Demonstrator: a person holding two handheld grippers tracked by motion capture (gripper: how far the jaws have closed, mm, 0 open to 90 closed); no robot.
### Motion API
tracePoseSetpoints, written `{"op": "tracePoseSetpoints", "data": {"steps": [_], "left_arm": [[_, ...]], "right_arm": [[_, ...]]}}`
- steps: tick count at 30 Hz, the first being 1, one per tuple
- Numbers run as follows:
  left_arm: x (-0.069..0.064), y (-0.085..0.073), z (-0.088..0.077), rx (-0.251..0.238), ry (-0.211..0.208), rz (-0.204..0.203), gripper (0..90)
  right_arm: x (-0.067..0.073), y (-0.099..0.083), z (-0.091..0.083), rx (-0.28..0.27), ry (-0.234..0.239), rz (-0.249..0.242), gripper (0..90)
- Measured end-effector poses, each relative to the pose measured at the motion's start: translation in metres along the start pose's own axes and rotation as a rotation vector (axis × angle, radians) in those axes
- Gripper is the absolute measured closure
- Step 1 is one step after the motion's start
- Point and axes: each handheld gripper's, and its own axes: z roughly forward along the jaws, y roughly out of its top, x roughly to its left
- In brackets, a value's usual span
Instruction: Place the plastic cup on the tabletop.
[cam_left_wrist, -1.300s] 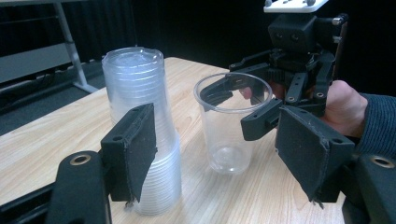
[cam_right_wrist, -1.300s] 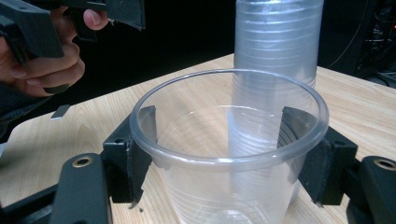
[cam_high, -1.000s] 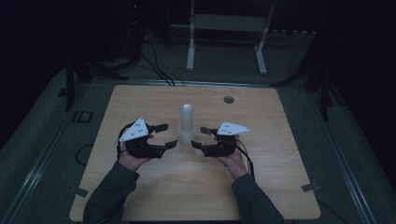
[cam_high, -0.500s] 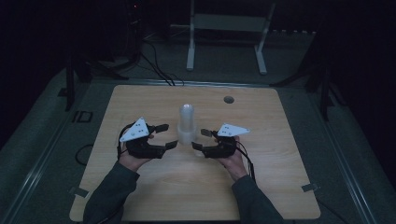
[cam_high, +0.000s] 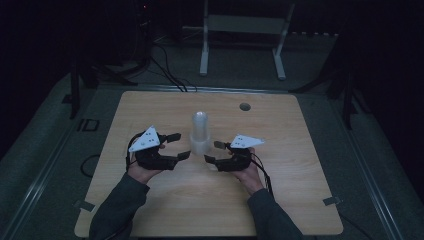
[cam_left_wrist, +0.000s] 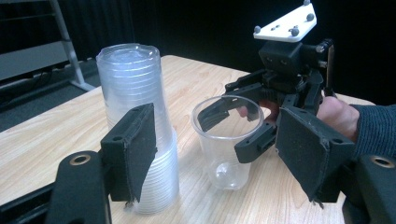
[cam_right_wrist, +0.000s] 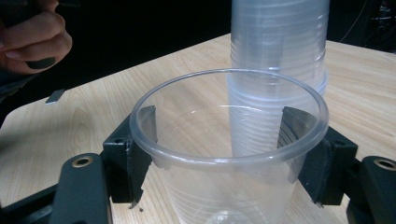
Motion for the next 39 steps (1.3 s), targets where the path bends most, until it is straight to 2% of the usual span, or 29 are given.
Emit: {"op": "tracePoseSetpoints", "data": {"steps": [16, 24, 39], "left_arm": [[0.000, 0.000, -0.001, -0.004, 0.003, 0.000, 28.9], [0.000, 0.000, -0.001, -0.003, 0.003, 0.001, 28.9], [0.000, 0.000, -0.002, -0.004, 0.005, -0.002, 28.8]], "right_arm": [[-0.003, -0.009, 0.002, 0.014, -0.006, 0.027, 28.0], [-0.005, -0.014, 0.006, 0.037, 0.007, 0.036, 27.6], [-0.004, -0.018, 0.008, 0.068, 0.008, 0.019, 26.4]]}}
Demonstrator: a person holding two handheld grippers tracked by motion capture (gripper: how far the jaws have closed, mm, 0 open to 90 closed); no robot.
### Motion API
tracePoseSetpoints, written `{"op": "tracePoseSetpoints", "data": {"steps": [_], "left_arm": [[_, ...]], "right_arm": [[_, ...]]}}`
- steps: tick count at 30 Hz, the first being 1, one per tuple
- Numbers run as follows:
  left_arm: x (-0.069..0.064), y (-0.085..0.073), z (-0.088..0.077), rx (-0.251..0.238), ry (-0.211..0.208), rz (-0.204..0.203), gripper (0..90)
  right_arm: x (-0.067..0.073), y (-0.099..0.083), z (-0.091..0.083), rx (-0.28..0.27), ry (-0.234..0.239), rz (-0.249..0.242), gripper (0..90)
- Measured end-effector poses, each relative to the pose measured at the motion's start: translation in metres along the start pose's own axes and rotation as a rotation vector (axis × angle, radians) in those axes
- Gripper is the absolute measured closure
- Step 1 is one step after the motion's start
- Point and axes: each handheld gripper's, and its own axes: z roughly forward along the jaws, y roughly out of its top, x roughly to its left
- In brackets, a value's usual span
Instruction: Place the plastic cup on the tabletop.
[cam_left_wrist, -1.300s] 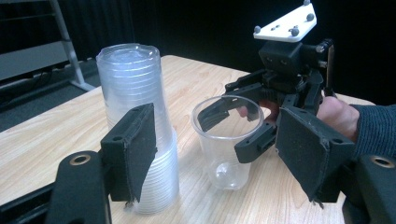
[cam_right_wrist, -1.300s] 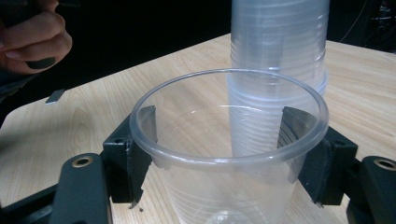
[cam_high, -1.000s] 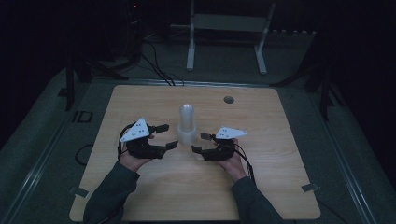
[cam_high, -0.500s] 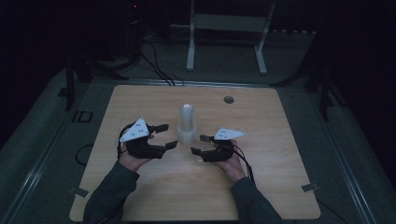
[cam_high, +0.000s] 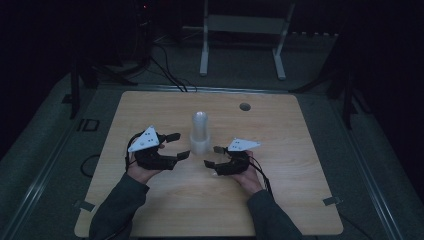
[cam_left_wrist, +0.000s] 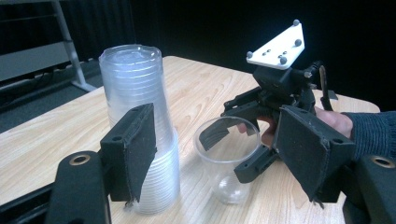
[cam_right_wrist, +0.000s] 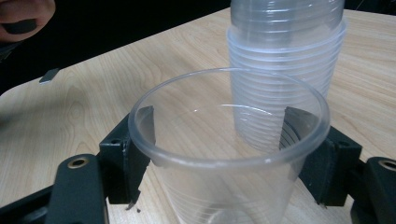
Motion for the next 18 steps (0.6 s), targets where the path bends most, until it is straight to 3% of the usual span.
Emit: {"op": "tracePoseSetpoints", "data": {"steps": [11, 18], "left_arm": [[0.0001, 0.0000, -0.0006, -0.001, 0.001, -0.002, 28.8], [0.0002, -0.0003, -0.0004, 0.000, 0.000, -0.004, 28.8]], "right_arm": [[0.0055, -0.0003, -0.0042, 0.039, -0.011, -0.019, 16.2], [0.0070, -0.0023, -0.0074, 0.063, -0.018, -0.024, 14.3]]}}
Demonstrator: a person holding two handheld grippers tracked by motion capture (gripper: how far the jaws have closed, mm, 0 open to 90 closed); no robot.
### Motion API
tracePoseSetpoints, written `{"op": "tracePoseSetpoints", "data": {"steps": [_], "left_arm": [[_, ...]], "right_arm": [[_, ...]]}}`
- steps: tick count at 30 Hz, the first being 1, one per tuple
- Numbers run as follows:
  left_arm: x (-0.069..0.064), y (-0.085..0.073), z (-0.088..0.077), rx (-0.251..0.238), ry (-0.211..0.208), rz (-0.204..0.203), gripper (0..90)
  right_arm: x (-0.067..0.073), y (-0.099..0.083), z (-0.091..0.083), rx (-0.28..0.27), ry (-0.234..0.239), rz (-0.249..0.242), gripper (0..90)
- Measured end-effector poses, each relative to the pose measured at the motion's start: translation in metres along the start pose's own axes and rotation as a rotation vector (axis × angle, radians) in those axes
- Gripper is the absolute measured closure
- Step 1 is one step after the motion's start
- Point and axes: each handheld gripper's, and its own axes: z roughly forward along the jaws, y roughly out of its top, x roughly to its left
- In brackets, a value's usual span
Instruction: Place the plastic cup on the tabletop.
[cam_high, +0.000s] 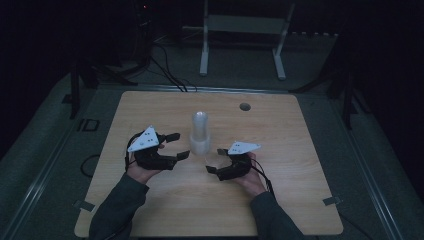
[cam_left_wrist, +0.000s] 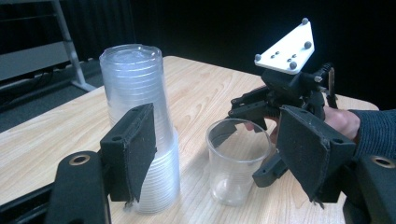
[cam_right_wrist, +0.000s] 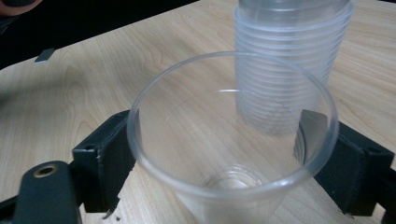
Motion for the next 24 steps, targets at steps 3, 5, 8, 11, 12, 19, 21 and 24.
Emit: {"op": "tracePoseSetpoints", "data": {"steps": [3, 5, 8, 11, 12, 19, 21, 24], "left_arm": [[0.000, 0.000, 0.000, 0.001, 0.000, 0.001, 28.7], [0.000, 0.000, 0.000, 0.000, 0.000, 0.000, 28.6], [0.000, 0.000, 0.000, -0.001, 0.001, -0.001, 28.6], [0.001, 0.000, -0.001, -0.002, 0.001, -0.001, 28.5], [0.001, 0.000, -0.001, -0.001, 0.003, -0.001, 28.5], [0.001, -0.001, -0.001, -0.003, 0.004, -0.005, 28.3], [0.001, -0.001, -0.001, -0.002, 0.005, -0.006, 28.2], [0.001, -0.001, -0.001, -0.002, 0.006, -0.006, 28.2]], "right_arm": [[0.001, -0.001, -0.001, 0.006, -0.005, -0.007, 13.5], [0.001, -0.002, -0.003, 0.010, -0.011, -0.011, 13.0], [0.000, -0.003, -0.006, 0.004, -0.023, 0.004, 12.8], [0.000, -0.004, -0.008, 0.003, -0.026, 0.008, 12.8], [-0.001, -0.004, -0.009, 0.003, -0.024, 0.008, 12.6], [0.001, -0.009, -0.014, 0.006, -0.020, 0.014, 12.4], [0.002, -0.009, -0.016, 0.006, -0.017, 0.017, 12.4], [0.001, -0.010, -0.019, 0.000, -0.017, 0.012, 12.4]]}}
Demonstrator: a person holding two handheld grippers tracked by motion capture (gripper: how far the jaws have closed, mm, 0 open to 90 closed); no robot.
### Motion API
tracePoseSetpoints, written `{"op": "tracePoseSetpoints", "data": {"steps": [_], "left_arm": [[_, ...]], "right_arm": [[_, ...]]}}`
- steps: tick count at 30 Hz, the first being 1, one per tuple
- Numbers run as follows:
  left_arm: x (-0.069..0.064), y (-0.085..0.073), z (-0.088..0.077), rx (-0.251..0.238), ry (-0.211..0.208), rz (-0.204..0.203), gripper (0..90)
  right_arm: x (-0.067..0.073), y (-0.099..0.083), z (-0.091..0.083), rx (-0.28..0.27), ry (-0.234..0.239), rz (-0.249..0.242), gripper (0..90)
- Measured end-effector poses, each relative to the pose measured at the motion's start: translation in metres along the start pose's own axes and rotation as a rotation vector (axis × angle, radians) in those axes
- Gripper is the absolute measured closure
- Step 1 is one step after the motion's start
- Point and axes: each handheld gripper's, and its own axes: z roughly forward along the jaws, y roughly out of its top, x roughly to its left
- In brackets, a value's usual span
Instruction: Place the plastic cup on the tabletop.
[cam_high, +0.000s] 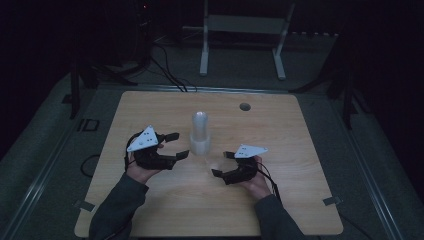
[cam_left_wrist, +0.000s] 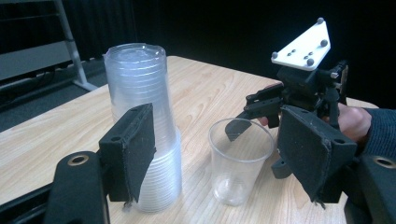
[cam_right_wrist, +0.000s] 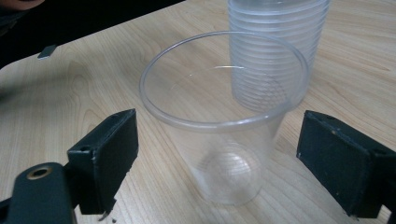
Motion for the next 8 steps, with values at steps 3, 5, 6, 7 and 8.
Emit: {"op": "tracePoseSetpoints", "data": {"steps": [3, 5, 6, 7, 8], "left_arm": [[0.0000, -0.0001, 0.0002, 0.001, 0.000, 0.001, 28.1], [-0.0001, 0.0000, 0.0000, 0.001, 0.000, 0.001, 28.2], [-0.0001, 0.0002, -0.0001, 0.000, 0.000, 0.001, 28.1], [0.0000, 0.0003, -0.0003, -0.001, 0.000, 0.001, 28.2], [0.0002, 0.0004, -0.0005, -0.002, 0.002, 0.001, 28.2]], "right_arm": [[0.0001, -0.0011, -0.0026, -0.002, 0.002, 0.000, 12.4], [0.0006, -0.0022, -0.0037, 0.003, 0.002, 0.006, 12.4], [0.0005, -0.0028, -0.0040, 0.005, 0.003, 0.004, 12.4], [0.0005, -0.0034, -0.0040, 0.006, 0.004, 0.004, 12.4], [0.0006, -0.0040, -0.0039, 0.011, 0.007, 0.007, 12.4]]}}
